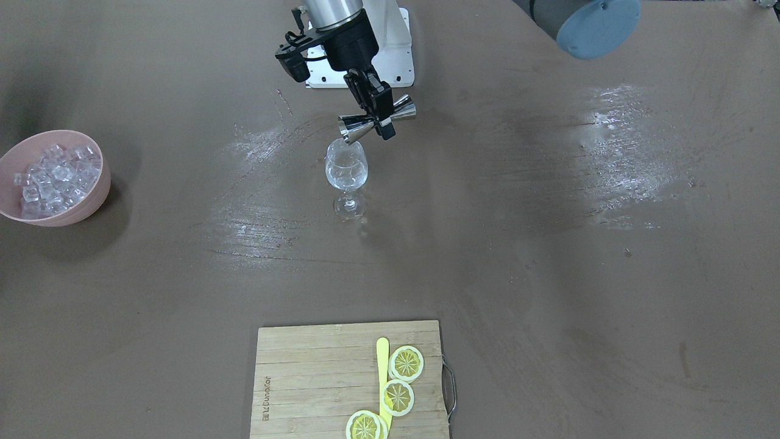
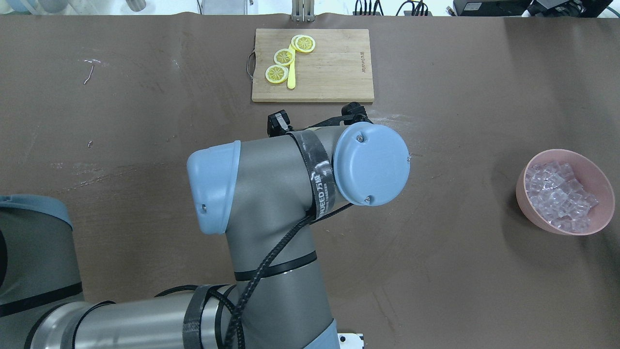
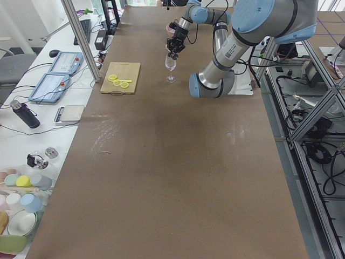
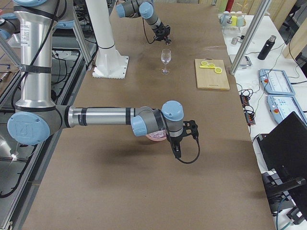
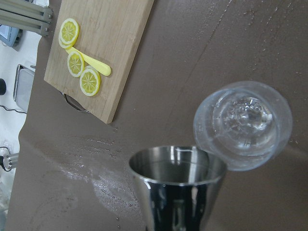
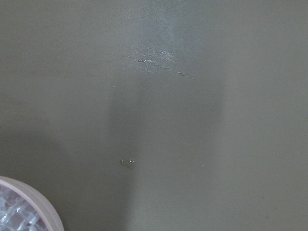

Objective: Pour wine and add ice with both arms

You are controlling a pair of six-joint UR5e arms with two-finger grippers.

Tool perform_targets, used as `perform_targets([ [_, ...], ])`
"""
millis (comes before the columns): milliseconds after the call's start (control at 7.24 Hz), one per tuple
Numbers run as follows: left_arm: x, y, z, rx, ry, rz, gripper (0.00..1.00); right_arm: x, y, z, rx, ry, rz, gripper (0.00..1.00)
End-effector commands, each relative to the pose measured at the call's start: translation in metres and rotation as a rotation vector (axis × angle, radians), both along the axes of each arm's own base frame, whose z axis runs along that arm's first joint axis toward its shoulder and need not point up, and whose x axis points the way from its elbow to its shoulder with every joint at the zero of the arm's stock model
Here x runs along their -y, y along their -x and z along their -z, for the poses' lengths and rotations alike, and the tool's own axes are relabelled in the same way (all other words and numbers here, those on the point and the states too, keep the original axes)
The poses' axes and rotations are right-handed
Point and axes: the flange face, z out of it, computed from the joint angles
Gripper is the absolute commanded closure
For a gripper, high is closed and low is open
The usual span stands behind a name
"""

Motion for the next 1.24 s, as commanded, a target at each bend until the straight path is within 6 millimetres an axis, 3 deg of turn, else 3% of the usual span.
perform_targets([
  [0, 0.002, -0.004, 0.002, 0.006, 0.001, 0.008, 1.00, 0.000, 0.000, 0.000, -0.001, 0.000, -0.001, 0.00],
  [276, 0.001, -0.002, 0.002, -0.002, -0.002, 0.008, 1.00, 0.000, 0.000, 0.000, -0.001, -0.001, 0.000, 0.00],
  [552, -0.004, 0.015, 0.005, -0.042, -0.022, 0.000, 1.00, 0.000, 0.000, 0.000, -0.001, -0.001, 0.000, 0.00],
  [1105, -0.012, 0.043, -0.012, -0.190, -0.110, -0.051, 1.00, 0.000, 0.000, 0.001, -0.001, -0.002, 0.000, 0.00],
])
